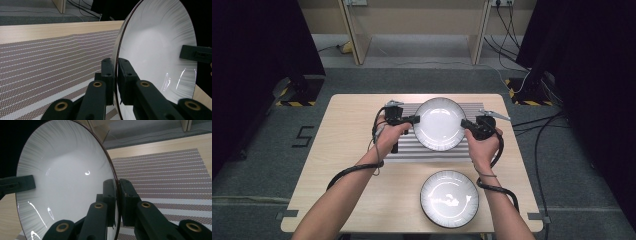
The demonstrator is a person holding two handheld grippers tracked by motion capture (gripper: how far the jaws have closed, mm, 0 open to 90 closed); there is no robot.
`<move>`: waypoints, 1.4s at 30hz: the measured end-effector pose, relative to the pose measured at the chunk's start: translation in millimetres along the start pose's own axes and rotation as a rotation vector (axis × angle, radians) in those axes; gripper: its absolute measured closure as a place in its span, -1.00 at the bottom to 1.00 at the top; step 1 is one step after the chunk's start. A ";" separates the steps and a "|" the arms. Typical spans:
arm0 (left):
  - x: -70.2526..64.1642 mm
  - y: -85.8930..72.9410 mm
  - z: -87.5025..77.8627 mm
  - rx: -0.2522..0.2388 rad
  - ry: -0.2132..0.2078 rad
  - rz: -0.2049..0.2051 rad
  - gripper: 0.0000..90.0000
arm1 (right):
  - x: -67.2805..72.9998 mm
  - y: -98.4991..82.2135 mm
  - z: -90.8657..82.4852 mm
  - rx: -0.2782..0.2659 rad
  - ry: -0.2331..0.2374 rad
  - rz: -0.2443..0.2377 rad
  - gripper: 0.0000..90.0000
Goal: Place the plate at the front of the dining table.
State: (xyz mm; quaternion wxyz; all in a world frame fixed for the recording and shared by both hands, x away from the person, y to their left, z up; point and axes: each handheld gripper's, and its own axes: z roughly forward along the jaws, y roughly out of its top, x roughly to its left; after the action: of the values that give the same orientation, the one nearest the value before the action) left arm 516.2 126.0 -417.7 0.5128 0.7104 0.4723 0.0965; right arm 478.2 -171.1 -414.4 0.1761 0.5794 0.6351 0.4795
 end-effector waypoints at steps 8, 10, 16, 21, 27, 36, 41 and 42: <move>2.5 4.0 3.4 0.001 0.007 0.002 0.84 | 0.0 4.2 4.5 0.001 -0.004 0.001 0.87; 3.8 5.7 4.4 0.003 0.013 0.002 0.84 | 0.1 5.0 5.6 0.001 -0.003 0.003 0.88; 5.8 6.8 7.5 0.006 0.019 0.000 0.83 | -0.6 5.8 8.9 0.002 -0.004 0.005 0.88; 8.3 8.1 10.6 0.007 0.023 -0.005 0.83 | -1.7 6.3 12.5 0.009 -0.005 0.017 0.88; 11.4 8.7 13.4 0.007 0.028 -0.011 0.82 | -1.3 8.6 15.8 0.006 -0.009 0.010 0.88; 18.2 8.3 19.8 0.012 0.043 -0.023 0.81 | -1.3 10.3 25.2 0.014 -0.016 0.013 0.88; 20.2 9.0 23.1 0.014 0.048 -0.025 0.81 | -2.5 9.9 29.4 0.018 -0.018 0.016 0.88; 20.5 9.2 24.0 0.012 0.049 -0.027 0.81 | -2.9 10.1 30.1 0.019 -0.019 0.019 0.88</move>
State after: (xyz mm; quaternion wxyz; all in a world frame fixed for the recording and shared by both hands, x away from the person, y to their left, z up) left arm 547.4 126.2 -428.2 0.4979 0.7046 0.4948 0.1040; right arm 508.2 -162.9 -421.6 0.1722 0.5917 0.6323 0.4696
